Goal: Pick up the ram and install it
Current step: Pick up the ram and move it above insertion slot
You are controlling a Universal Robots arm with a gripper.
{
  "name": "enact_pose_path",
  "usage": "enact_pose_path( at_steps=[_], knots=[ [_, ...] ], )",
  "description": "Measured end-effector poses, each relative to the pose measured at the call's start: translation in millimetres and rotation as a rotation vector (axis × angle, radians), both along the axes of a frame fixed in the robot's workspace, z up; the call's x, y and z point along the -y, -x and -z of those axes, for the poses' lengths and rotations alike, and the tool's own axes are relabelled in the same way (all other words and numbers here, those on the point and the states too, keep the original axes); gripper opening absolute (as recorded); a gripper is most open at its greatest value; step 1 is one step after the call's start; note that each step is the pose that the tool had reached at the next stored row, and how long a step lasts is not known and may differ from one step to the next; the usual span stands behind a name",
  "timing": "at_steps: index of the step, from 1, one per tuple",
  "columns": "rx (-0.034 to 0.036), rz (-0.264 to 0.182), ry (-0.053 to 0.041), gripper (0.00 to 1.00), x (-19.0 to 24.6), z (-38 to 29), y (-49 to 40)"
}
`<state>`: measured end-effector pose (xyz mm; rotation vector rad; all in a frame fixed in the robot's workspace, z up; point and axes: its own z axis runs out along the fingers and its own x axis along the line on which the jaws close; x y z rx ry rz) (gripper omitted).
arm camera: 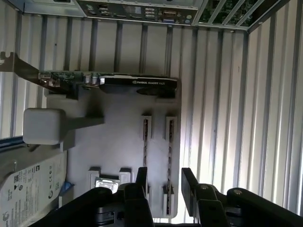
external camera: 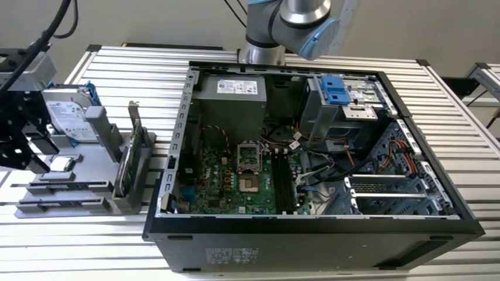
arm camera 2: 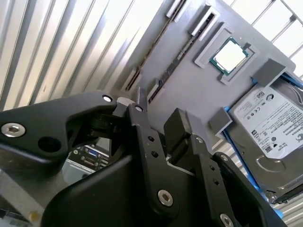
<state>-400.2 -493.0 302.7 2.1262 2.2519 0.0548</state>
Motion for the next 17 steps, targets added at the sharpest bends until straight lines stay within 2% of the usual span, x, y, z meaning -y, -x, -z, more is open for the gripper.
enact_pose_path(
  at_steps=[7,9,14,17],
  knots=[
    [-0.0013,-0.004,0.0003,1.00,0.0,7.3,0.0],
    [-0.0072,-0.005,0.0012,1.00,0.0,8.8,-0.1],
    [-0.0282,-0.007,0.0025,1.00,0.0,13.0,0.0],
    [-0.0312,-0.007,0.0028,1.00,0.0,16.3,0.0]
  ],
)
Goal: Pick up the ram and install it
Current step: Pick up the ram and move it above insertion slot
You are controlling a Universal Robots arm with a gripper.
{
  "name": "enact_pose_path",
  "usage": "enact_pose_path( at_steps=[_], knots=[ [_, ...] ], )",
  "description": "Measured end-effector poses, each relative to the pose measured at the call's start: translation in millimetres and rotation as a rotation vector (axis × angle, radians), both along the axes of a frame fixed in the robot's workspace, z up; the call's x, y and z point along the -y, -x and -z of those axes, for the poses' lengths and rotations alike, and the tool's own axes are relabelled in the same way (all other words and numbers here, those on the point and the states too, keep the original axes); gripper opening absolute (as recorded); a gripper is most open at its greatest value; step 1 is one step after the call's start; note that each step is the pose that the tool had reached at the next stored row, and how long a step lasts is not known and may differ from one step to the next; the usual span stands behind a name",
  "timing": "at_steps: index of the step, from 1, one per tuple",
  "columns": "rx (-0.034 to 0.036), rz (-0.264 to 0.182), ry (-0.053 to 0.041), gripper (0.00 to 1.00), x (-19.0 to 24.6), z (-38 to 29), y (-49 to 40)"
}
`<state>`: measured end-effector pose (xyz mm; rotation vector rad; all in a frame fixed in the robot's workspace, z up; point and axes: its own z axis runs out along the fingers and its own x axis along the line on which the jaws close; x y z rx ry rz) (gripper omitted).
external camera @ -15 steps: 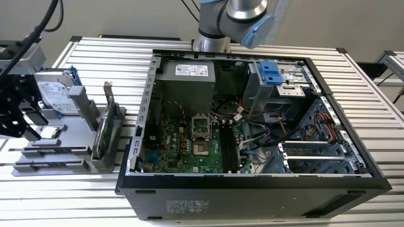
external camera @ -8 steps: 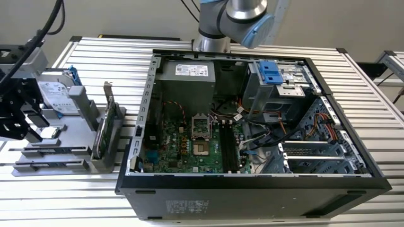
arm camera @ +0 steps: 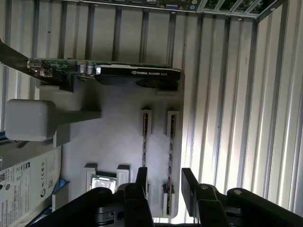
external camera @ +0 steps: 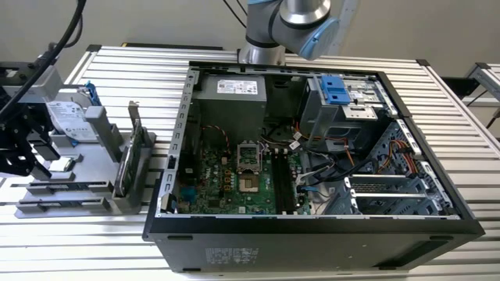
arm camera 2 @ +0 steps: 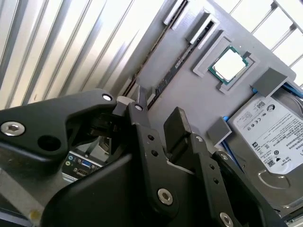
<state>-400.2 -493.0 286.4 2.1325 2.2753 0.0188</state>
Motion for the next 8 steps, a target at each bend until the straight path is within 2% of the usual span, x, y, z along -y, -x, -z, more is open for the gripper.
enact_pose_path(
  at_steps=[8],
  knots=[
    [-0.0002,0.000,0.0001,1.00,0.0,5.9,0.0]
  ],
)
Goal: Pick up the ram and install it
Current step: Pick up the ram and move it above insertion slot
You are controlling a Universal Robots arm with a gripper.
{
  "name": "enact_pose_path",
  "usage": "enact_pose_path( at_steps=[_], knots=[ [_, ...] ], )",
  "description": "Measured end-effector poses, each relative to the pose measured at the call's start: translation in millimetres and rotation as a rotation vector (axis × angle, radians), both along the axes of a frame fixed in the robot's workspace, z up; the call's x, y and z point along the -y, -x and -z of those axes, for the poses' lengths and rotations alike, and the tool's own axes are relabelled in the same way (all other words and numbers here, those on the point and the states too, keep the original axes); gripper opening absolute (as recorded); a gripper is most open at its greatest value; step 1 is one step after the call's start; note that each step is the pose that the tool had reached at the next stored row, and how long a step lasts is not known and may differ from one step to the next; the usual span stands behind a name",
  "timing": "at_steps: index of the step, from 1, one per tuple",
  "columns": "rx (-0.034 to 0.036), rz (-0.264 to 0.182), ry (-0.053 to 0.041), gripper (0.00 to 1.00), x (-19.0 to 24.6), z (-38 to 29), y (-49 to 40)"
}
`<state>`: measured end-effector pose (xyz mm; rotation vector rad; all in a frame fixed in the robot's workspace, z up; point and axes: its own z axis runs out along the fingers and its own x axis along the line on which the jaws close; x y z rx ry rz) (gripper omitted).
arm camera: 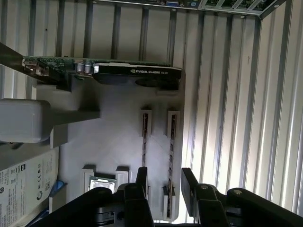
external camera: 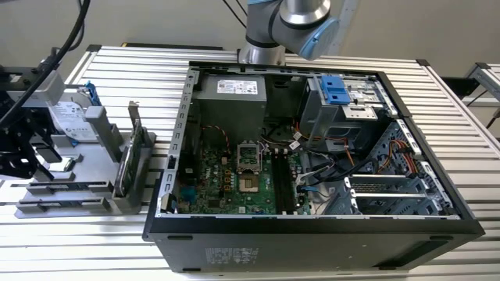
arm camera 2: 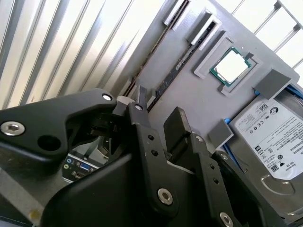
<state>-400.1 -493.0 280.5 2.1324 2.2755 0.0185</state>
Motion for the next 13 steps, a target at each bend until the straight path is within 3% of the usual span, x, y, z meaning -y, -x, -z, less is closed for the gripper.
enact_pose_path(
  at_steps=[13],
  knots=[
    [0.0000,0.000,0.0000,1.00,0.0,3.5,0.0]
  ],
)
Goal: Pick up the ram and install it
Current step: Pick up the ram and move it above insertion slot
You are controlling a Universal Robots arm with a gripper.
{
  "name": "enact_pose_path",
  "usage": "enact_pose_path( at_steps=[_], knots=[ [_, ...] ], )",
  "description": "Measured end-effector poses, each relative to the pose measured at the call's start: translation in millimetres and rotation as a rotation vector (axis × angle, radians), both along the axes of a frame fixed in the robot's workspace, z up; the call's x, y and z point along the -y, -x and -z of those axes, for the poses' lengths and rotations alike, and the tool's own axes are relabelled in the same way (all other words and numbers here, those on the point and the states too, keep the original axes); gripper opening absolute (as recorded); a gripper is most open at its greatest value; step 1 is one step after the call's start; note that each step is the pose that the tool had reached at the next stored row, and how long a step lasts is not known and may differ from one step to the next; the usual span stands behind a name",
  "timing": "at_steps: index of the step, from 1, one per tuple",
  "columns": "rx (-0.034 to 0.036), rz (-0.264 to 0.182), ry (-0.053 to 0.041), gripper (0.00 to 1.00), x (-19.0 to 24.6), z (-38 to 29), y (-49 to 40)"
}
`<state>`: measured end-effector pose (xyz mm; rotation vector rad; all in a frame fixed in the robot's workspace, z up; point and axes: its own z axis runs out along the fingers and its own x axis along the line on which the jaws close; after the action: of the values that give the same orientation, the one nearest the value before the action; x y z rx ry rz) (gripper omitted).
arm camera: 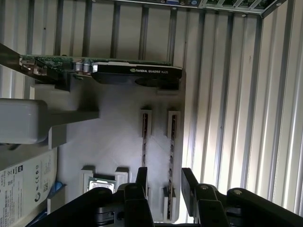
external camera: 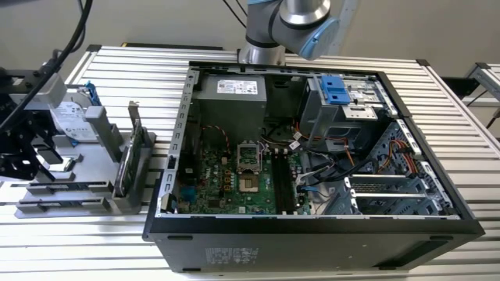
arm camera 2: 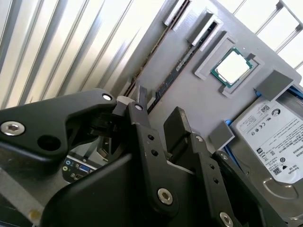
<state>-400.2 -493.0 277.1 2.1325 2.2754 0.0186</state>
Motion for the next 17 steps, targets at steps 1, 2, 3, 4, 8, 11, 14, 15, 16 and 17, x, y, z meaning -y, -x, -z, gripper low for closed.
enact_pose_path(
  at_steps=[1,2,3,4,8,11,14,15,16,17],
  knots=[
    [0.0001,0.000,-0.0001,1.00,0.0,0.3,0.0],
    [0.0001,0.000,-0.0001,1.00,0.0,0.6,0.0],
    [0.0001,0.000,-0.0001,1.00,0.0,0.7,0.0],
    [0.0000,0.000,0.0000,1.00,0.0,0.7,0.0],
    [0.0001,0.000,-0.0001,1.00,0.0,1.1,0.0],
    [0.0002,0.000,-0.0001,1.00,0.0,2.1,0.0],
    [0.0001,0.000,-0.0001,1.00,0.0,3.7,0.0],
    [0.0001,0.000,-0.0001,1.00,0.0,4.4,0.0],
    [0.0000,0.000,-0.0001,1.00,0.0,5.2,0.0],
    [0.0000,0.000,-0.0001,1.00,0.0,6.2,0.0]
  ],
)
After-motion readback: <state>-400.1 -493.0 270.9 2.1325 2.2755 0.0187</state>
